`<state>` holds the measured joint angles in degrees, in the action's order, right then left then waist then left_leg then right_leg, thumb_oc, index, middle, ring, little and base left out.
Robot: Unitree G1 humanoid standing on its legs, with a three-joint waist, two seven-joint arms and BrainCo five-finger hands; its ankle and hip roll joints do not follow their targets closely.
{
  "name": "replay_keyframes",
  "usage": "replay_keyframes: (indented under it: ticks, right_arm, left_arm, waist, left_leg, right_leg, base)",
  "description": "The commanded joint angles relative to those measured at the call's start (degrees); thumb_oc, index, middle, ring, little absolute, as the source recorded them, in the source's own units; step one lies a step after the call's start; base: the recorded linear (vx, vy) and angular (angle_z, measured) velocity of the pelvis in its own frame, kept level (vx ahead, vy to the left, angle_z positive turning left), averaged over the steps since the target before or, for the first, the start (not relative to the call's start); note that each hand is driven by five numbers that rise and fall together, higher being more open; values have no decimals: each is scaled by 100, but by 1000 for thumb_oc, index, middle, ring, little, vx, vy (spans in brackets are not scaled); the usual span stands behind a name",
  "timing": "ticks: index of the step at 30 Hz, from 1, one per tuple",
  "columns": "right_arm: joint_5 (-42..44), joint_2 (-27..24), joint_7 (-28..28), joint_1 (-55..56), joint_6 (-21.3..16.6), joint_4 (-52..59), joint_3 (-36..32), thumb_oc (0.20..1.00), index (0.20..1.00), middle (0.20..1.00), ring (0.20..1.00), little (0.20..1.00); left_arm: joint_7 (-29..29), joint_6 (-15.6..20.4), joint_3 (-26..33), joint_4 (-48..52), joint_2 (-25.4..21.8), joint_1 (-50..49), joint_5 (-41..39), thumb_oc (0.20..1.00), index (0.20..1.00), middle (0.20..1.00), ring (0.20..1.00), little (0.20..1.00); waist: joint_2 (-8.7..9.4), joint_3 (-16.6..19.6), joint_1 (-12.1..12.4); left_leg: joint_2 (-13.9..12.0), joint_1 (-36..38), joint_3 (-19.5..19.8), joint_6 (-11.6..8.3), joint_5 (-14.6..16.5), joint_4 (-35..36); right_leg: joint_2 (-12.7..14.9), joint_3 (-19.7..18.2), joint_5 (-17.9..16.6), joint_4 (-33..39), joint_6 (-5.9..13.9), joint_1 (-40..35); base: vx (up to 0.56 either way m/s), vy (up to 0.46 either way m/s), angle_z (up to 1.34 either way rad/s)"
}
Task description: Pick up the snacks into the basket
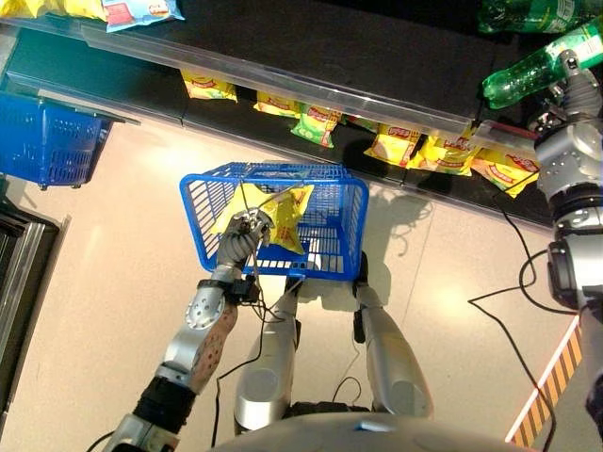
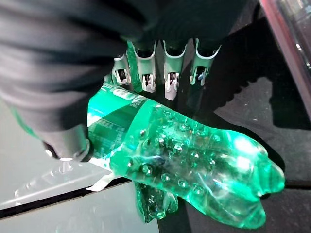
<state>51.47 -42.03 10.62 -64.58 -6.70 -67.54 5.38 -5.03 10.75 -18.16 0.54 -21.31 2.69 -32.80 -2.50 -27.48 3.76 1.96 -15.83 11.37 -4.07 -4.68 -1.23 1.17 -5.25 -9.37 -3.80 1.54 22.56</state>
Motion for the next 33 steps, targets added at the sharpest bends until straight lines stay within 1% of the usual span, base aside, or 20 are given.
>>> replay_keyframes:
  ticks: [1,2,3,4,6,7,9,10,12,16,19,21,23,24,26,27,28,29,31,33]
  right_arm:
    - [-37,-135,87,210,-877,1637,356,200,200,200,200,200]
    - [-191,-108,146,504,-1029,2283,316,200,200,200,200,200]
    - [-409,49,331,1067,-1187,3189,48,200,200,200,200,200]
    - [-492,252,334,1582,-1376,3939,-204,200,200,200,200,200]
    - [-890,472,388,2334,-1619,4883,-622,200,200,200,200,200]
    - [-1087,641,394,2753,-1660,5416,-824,200,200,200,200,200]
    - [-1727,705,374,3391,-1623,6255,-1031,200,200,200,200,200]
    - [-1711,816,284,3560,-1657,6474,-1097,200,200,200,200,200]
    - [-2171,1117,211,4147,-1703,7175,-1325,200,200,200,200,200]
    - [-2433,1383,76,4471,-1642,7538,-1273,200,200,200,200,200]
    - [-2798,1470,-130,4719,-1516,7641,-1007,200,200,200,200,200]
    - [-2816,1544,-262,4858,-1443,7570,-812,200,200,200,200,200]
    - [-3177,1535,-446,5035,-1254,7297,-376,200,200,200,200,200]
    - [-3174,1533,-449,5025,-1260,7287,-372,200,200,200,200,200]
    - [-3467,1531,-590,5128,-1095,6913,84,200,200,200,200,200]
    - [-3467,1530,-590,5117,-1102,6901,88,200,200,200,200,200]
    - [-3546,1532,-668,5142,-1055,6699,304,200,200,200,200,200]
    - [-3980,1450,-660,5048,-975,6469,611,200,200,200,200,200]
    - [-3995,1465,-717,4988,-952,6264,778,200,200,200,200,200]
    - [-4433,1421,-696,4722,-892,5997,1198,200,200,200,200,200]
  left_arm:
    - [68,631,116,996,-8,154,36,200,200,200,200,200]
    - [43,632,193,978,29,185,74,200,200,200,200,200]
    - [28,642,253,980,60,165,77,200,200,200,200,200]
    - [21,652,318,959,117,154,47,200,200,200,200,200]
    - [-13,686,437,912,179,183,11,200,200,200,200,200]
    - [-19,717,449,888,172,208,-8,200,200,200,200,200]
    - [-8,763,536,919,172,296,24,200,200,200,200,200]
    - [-1,783,552,946,191,346,15,200,200,200,200,200]
    - [-21,820,609,1102,235,517,41,200,200,200,200,200]
    - [-51,842,540,1179,308,780,108,200,200,200,200,200]
    - [-70,860,431,1222,382,1097,155,200,200,200,200,200]
    - [-97,878,317,1213,417,1318,204,200,200,200,200,200]
    - [-120,913,152,1202,467,1698,309,200,200,200,200,200]
    - [-120,918,154,1193,468,1706,309,200,200,200,200,200]
    - [-176,929,-6,1138,571,2090,269,200,200,200,200,200]
    - [-177,932,-4,1131,572,2097,270,200,200,200,200,200]
    - [-191,933,-98,1096,625,2224,240,200,200,200,200,200]
    - [-202,927,-220,1040,711,2463,227,200,200,200,200,200]
    - [-207,942,-291,1023,753,2555,183,200,200,200,200,200]
    - [-174,919,-453,1036,858,2699,114,200,200,200,200,200]
  waist:
    - [162,476,-55]
    - [172,473,-106]
    - [192,501,-150]
    - [197,520,-185]
    - [186,550,-238]
    - [196,584,-247]
    - [197,598,-291]
    - [201,590,-313]
    - [213,582,-384]
    - [240,580,-454]
    - [273,580,-522]
    - [294,565,-566]
    - [314,544,-619]
    - [314,543,-621]
    - [308,503,-672]
    - [307,501,-675]
    - [304,486,-684]
    - [285,444,-710]
    - [275,421,-714]
    - [247,396,-698]
  left_leg:
    - [268,34,55,86,453,-109]
    - [266,45,58,91,455,-114]
    - [265,62,59,96,464,-125]
    - [265,72,64,105,470,-127]
    - [267,81,72,119,489,-142]
    - [275,79,85,127,509,-173]
    - [283,49,89,130,532,-244]
    - [280,38,91,134,540,-261]
    - [289,-17,86,148,564,-337]
    - [290,-46,71,157,566,-353]
    - [283,-61,40,164,563,-360]
    - [288,-75,10,171,575,-382]
    - [293,-116,-17,175,582,-430]
    - [293,-120,-18,175,584,-433]
    - [294,-156,-19,172,570,-449]
    - [294,-157,-18,172,570,-449]
    - [293,-165,-19,173,562,-447]
    - [297,-188,-15,167,552,-456]
    - [304,-200,-7,168,549,-468]
    - [327,-212,-2,175,543,-465]
  right_leg:
    - [36,-150,667,-423,533,129]
    - [32,-168,673,-427,529,121]
    - [42,-162,687,-424,530,88]
    - [50,-156,702,-427,532,72]
    - [80,-147,734,-429,534,38]
    - [98,-130,752,-445,537,27]
    - [127,-116,776,-490,542,41]
    - [134,-118,775,-501,540,48]
    - [148,-98,778,-532,543,87]
    - [157,-102,764,-520,546,102]
    - [160,-129,745,-508,558,102]
    - [155,-155,730,-512,561,113]
    - [158,-190,707,-509,567,146]
    - [158,-190,707,-511,567,149]
    - [160,-211,687,-500,572,176]
    - [160,-210,687,-501,572,177]
    - [163,-211,682,-500,573,182]
    - [168,-217,678,-503,572,193]
    - [171,-215,673,-510,573,206]
    - [172,-227,647,-500,581,221]
  base:
    - [0,0,0]
    - [0,0,0]
    - [0,0,0]
    - [0,0,0]
    - [8,4,-3]
    - [0,0,0]
    - [-11,14,10]
    - [-19,10,17]
    - [-14,13,14]
    - [-7,14,3]
    - [-6,12,-5]
    - [-19,22,-5]
    - [-28,28,-15]
    - [-29,24,-9]
    - [-31,19,-2]
    - [0,0,0]
    - [-33,15,1]
    - [-42,18,2]
    - [0,0,0]
    - [0,0,0]
